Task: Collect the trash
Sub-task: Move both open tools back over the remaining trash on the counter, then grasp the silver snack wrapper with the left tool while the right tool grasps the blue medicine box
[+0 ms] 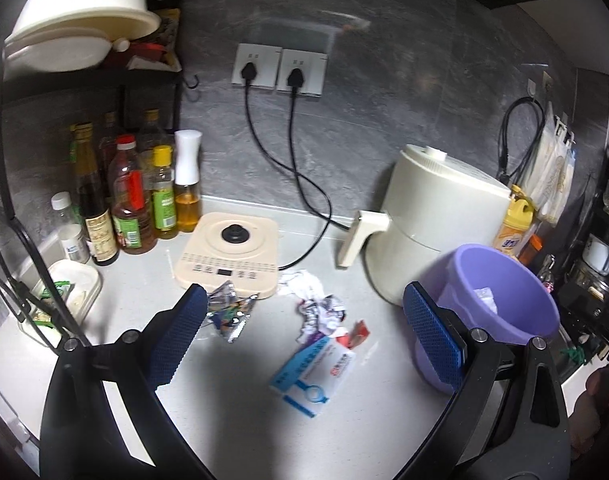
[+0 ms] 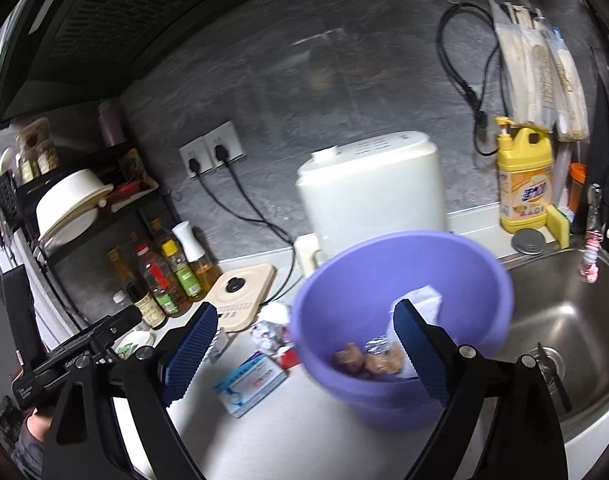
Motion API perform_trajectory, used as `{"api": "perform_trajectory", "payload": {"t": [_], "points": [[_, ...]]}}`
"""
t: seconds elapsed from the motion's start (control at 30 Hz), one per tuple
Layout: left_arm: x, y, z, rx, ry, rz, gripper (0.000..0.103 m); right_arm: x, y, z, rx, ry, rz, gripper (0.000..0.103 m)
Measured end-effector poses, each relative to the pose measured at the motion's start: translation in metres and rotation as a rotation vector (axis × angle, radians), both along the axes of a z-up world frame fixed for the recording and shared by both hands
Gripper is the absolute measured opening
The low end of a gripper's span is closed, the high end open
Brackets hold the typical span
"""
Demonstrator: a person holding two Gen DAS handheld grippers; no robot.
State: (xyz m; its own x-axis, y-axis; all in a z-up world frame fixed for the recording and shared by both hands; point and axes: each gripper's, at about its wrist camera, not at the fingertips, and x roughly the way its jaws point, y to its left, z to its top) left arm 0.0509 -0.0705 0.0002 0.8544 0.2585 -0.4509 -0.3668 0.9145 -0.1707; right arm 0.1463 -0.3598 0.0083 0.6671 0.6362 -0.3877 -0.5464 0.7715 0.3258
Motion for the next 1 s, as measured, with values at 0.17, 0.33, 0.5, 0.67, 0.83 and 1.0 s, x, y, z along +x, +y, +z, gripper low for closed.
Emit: {"api": "perform_trajectory", "payload": {"t": [0.17, 0.33, 0.5, 0.67, 0.83, 1.0], "points": [[-0.006, 0.03, -0.007, 0.002, 0.015, 0.013, 0.097, -0.016, 0.032, -0.006, -0.013, -0.002, 0.021, 0.088], [-0.003, 0.055, -0.019, 0.006, 0.035, -0.008, 0.097, -0.028, 0.063, -0.013, -0.033, -0.006, 0.028, 0.086], [0.01, 0.081, -0.038, -0.009, 0.054, -0.029, 0.097, -0.03, 0.092, -0.03, -0.072, 0.027, -0.026, 0.083], [0.036, 0.102, -0.059, -0.006, 0.105, -0.079, 0.097, -0.029, 0.121, -0.056, -0.097, 0.086, -0.064, 0.08], [0.066, 0.112, -0.085, -0.001, 0.176, -0.14, 0.097, -0.025, 0.144, -0.083, -0.135, 0.15, -0.095, 0.08], [0.086, 0.117, -0.107, 0.006, 0.232, -0.186, 0.097, -0.021, 0.155, -0.105, -0.154, 0.209, -0.136, 0.08]]}}
